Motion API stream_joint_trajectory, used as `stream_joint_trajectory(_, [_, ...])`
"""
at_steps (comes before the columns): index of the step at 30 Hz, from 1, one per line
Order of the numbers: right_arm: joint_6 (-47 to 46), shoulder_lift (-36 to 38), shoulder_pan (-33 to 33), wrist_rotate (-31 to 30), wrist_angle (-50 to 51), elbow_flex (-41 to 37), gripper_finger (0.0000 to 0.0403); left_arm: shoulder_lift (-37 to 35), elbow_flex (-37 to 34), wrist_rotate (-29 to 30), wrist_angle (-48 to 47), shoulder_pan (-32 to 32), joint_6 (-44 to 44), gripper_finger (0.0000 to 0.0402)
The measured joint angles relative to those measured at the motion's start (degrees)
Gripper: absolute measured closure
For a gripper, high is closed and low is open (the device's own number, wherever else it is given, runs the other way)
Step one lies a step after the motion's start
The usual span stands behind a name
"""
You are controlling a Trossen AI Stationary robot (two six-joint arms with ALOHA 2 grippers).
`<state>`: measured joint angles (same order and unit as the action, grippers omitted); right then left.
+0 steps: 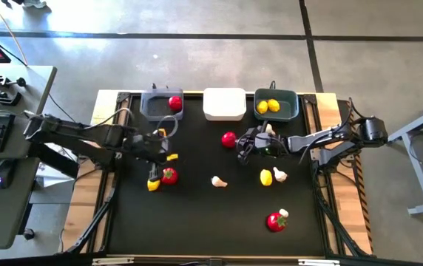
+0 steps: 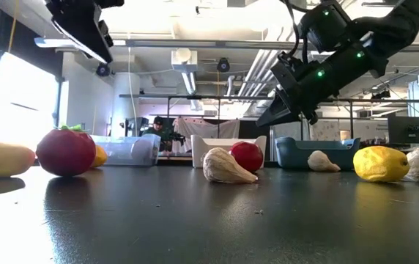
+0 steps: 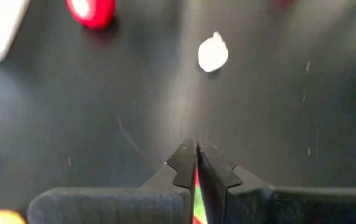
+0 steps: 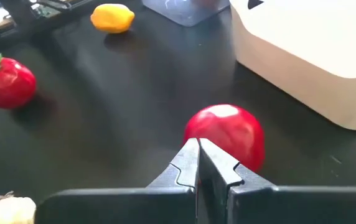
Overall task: Sort produce into baskets
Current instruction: Put the tomato into the black bin
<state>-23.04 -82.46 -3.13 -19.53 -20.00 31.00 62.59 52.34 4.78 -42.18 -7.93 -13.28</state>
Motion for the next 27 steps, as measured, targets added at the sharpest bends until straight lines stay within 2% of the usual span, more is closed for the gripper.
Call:
stream_joint_trajectory(3, [0.1,0.0,0.4,0.0,-0.7,0.0,0.0401,4.6,4.9,2.1,-6.3,-1.6,-1.5,0.0385])
stream_joint_trajectory(7, [0.4,0.0,0.8,-1.6,-1.2,0.0,0.0401,10.2,9.7,2.7,-12.2,-2.9,-1.0,0.0346])
stream_joint_trajectory(12, [0.4,0.0,0.9,-2.2,-1.2,0.0,0.0401,16.9,13.2,0.1,-16.3,-4.0,-3.8,0.0268])
stream_joint_trajectory(20, [0.5,0.0,1.7,-2.3,-1.2,0.0,0.0401,25.7,16.7,-0.3,-23.1,-5.0,-7.6,0.0146])
stream_joint_trajectory(24, [0.6,0.0,2.4,-2.3,-1.2,0.0,0.0401,28.4,17.5,-0.4,-26.0,-4.3,-6.8,0.0117])
stream_joint_trajectory(27, [0.6,0.0,2.8,-2.3,-1.2,0.0,0.0401,29.5,17.5,-2.9,-26.4,-2.9,-6.7,0.0109])
